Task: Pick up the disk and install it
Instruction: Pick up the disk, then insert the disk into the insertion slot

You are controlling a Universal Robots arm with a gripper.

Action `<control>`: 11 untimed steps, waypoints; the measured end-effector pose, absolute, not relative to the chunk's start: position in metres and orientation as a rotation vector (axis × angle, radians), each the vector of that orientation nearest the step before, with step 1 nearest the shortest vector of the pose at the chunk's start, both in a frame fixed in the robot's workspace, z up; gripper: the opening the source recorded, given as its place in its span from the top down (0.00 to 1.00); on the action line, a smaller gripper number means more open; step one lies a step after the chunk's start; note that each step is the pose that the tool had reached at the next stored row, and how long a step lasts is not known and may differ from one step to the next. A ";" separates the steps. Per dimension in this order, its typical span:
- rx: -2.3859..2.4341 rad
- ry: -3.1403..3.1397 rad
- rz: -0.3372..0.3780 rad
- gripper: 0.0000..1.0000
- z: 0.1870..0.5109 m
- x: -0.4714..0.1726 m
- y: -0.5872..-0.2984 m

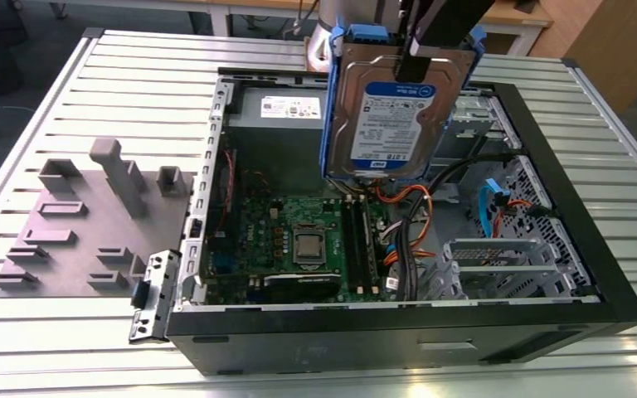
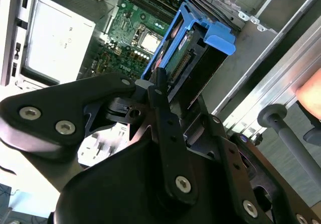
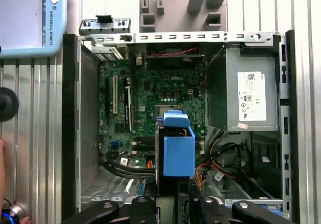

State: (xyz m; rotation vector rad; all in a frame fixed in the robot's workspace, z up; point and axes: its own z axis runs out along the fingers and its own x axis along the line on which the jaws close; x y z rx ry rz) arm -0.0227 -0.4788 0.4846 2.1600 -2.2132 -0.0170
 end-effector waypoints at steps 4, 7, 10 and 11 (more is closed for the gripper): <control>2.159 -2.212 -0.015 0.65 0.485 -0.023 -0.484; 2.158 -2.212 -0.013 0.65 0.485 -0.023 -0.488; 2.157 -2.211 -0.011 0.65 0.485 -0.022 -0.492; 2.157 -2.211 -0.010 0.65 0.485 -0.022 -0.493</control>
